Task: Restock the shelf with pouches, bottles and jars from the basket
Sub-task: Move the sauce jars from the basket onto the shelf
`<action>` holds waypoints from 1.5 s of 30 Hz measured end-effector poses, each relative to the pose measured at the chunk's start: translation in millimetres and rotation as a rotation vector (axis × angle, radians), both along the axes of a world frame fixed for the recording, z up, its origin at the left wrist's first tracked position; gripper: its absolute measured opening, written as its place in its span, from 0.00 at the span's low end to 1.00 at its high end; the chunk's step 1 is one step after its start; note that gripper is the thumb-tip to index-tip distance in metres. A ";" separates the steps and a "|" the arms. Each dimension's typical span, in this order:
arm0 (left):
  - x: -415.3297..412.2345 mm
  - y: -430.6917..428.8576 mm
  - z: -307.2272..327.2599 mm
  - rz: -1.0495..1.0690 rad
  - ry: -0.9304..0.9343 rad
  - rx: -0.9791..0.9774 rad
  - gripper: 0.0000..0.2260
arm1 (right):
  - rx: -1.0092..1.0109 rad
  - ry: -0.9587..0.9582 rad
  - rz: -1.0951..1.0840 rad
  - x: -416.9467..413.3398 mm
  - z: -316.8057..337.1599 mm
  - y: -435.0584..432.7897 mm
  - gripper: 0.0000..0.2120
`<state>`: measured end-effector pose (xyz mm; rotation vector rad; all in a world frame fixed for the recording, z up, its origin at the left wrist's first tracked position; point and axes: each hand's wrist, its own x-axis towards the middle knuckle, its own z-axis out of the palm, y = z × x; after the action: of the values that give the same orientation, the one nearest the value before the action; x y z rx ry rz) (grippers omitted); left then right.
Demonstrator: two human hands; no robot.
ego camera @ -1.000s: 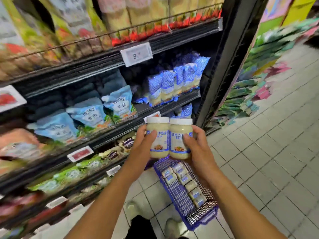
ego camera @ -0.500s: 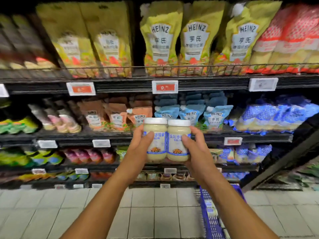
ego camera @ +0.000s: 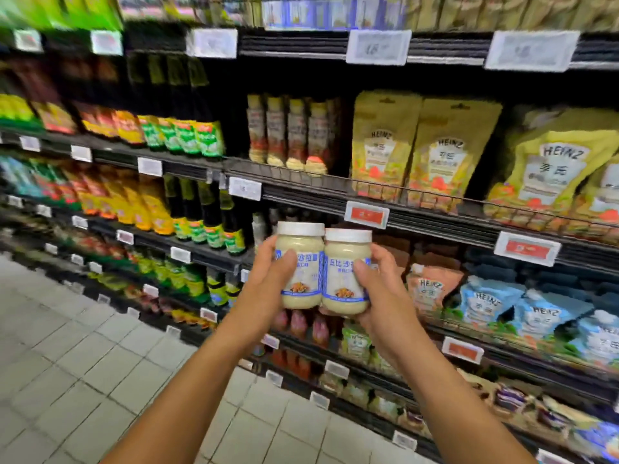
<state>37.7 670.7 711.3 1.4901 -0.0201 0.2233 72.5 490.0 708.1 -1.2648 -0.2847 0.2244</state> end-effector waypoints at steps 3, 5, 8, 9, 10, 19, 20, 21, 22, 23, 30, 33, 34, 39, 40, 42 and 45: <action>-6.4 32.0 18.1 0.059 -0.040 -0.024 0.20 | 0.017 -0.026 0.054 0.7 18.6 35.6 0.17; -10.6 49.7 31.0 0.079 -0.070 -0.018 0.22 | 0.020 -0.054 0.075 2.7 30.7 55.5 0.17; -14.7 72.5 49.7 0.114 -0.108 -0.015 0.26 | 0.039 -0.087 0.118 7.1 49.2 80.4 0.13; -14.5 78.2 56.0 0.117 -0.118 -0.018 0.27 | 0.039 -0.094 0.128 9.6 55.6 87.3 0.13; -13.5 83.0 62.6 0.119 -0.125 -0.024 0.28 | 0.038 -0.103 0.138 12.6 62.2 93.5 0.13; 27.6 113.3 122.3 0.129 -0.230 -0.058 0.20 | 0.073 -0.274 0.191 59.6 125.1 127.9 0.20; 34.6 115.3 130.6 0.126 -0.250 -0.065 0.20 | 0.074 -0.284 0.201 66.7 133.7 130.7 0.21; 42.0 117.3 139.0 0.120 -0.273 -0.074 0.19 | 0.074 -0.297 0.213 74.1 142.9 133.9 0.22; 49.1 119.7 147.8 0.112 -0.294 -0.084 0.19 | 0.074 -0.310 0.221 81.6 153.1 137.1 0.23; 56.4 122.4 156.7 0.106 -0.311 -0.092 0.19 | 0.073 -0.324 0.220 89.2 163.7 140.5 0.23; 114.8 142.3 224.2 0.032 -0.371 -0.049 0.18 | -0.021 -0.507 0.188 140.3 238.2 156.3 0.18; 141.6 149.6 255.2 -0.038 -0.409 0.011 0.17 | 0.015 -0.549 0.233 166.4 272.5 154.3 0.14; 149.8 151.4 265.0 -0.053 -0.428 0.030 0.17 | 0.005 -0.566 0.253 174.2 283.6 153.1 0.15; 183.9 150.1 307.1 -0.070 -0.509 0.050 0.20 | -0.058 -0.643 0.186 208.3 327.5 145.3 0.30; 189.7 150.3 312.8 -0.075 -0.525 0.048 0.19 | -0.076 -0.663 0.162 213.4 334.1 143.5 0.31; 200.8 151.3 322.3 -0.097 -0.550 0.063 0.15 | -0.108 -0.694 0.131 222.6 345.0 140.0 0.30; 217.7 155.1 332.0 -0.134 -0.572 0.046 0.12 | -0.161 -0.724 0.081 236.2 355.7 134.8 0.22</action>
<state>255.4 825.8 1043.3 1.4212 -0.5852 0.5366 308.8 624.8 1063.8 -1.4621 -0.9542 -0.1575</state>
